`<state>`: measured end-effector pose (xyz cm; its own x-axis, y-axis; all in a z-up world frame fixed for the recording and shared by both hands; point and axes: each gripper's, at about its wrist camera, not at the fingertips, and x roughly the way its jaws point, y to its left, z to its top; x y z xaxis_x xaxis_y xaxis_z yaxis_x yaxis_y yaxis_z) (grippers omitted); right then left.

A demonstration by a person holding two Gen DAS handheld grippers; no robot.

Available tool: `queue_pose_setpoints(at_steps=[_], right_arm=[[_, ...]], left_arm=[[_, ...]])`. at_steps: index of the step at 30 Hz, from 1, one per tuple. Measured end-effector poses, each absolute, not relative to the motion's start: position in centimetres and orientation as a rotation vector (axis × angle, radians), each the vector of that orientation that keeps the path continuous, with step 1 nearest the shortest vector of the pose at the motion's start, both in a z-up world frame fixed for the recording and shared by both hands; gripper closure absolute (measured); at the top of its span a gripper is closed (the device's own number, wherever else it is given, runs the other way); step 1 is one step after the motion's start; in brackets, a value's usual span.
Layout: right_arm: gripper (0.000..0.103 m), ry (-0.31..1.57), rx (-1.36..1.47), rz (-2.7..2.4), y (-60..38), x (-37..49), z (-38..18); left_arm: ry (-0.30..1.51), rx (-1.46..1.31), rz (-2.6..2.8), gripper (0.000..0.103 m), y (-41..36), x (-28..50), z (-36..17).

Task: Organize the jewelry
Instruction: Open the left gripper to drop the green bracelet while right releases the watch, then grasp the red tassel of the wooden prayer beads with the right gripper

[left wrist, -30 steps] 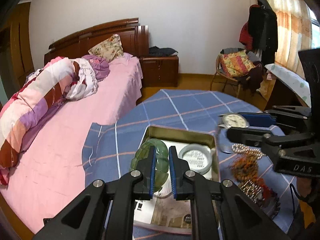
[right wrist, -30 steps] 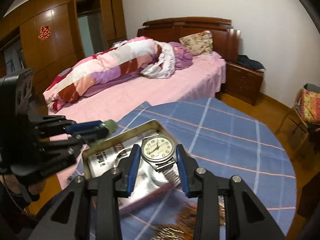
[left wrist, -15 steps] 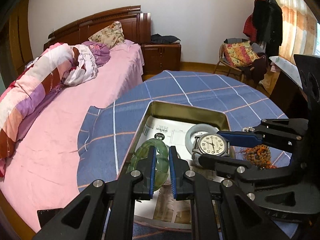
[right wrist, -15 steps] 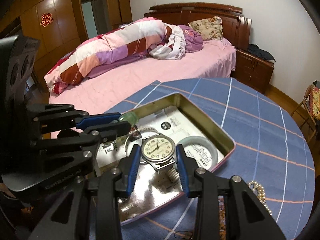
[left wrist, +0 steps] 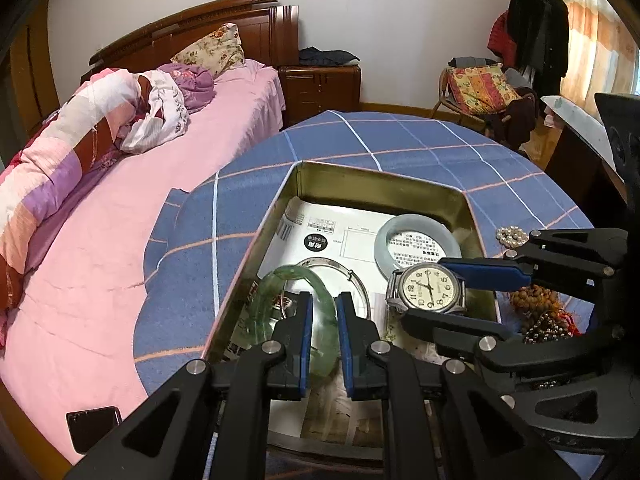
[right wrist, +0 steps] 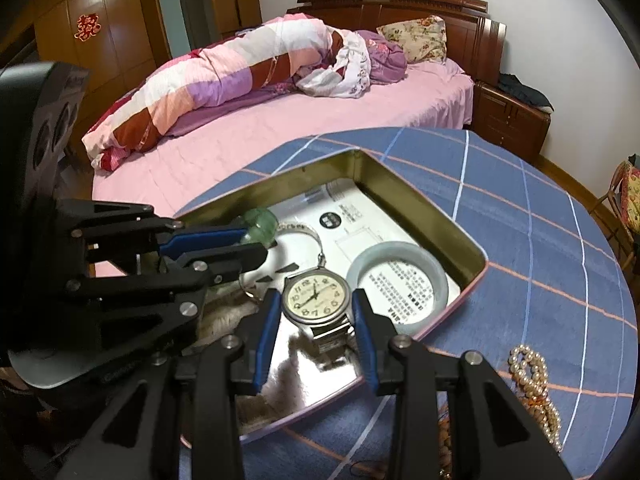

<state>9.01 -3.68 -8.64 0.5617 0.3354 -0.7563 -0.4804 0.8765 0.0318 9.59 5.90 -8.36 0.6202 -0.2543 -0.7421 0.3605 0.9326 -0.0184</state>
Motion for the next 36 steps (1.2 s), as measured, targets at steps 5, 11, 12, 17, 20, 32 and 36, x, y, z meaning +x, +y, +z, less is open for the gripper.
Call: queue_pose_setpoints(at_steps=[5, 11, 12, 17, 20, 32, 36], right_arm=[[0.063, 0.863, -0.192, 0.485, -3.7, 8.9, -8.9], [0.043, 0.825, -0.149, 0.460, -5.5, 8.3, -7.6], [0.035, 0.814, -0.133, 0.460, -6.2, 8.0, -7.2], [0.032, 0.790, -0.112, 0.397, -10.0, 6.3, -6.5], [0.031, 0.797, -0.079, 0.334, -13.3, 5.5, -6.5], [0.031, 0.843, -0.054, 0.196, -19.9, -0.1, -7.7], [0.046, 0.894, -0.088, 0.234, -19.3, -1.8, -9.2]], left_arm=[[0.854, 0.131, -0.375, 0.088, 5.9, 9.9, -8.4], [0.774, 0.122, -0.320, 0.031, 6.7, 9.3, -6.8], [0.756, 0.110, -0.333, 0.028, 6.9, 9.0, -6.4], [0.730, 0.127, -0.357, 0.028, 5.9, 8.2, -5.6], [0.719, 0.151, -0.384, 0.028, 4.5, 7.3, -5.4], [0.707, 0.254, -0.483, 0.028, -1.3, 2.9, -5.4], [0.709, 0.284, -0.512, 0.028, -2.5, 1.6, -5.7]])
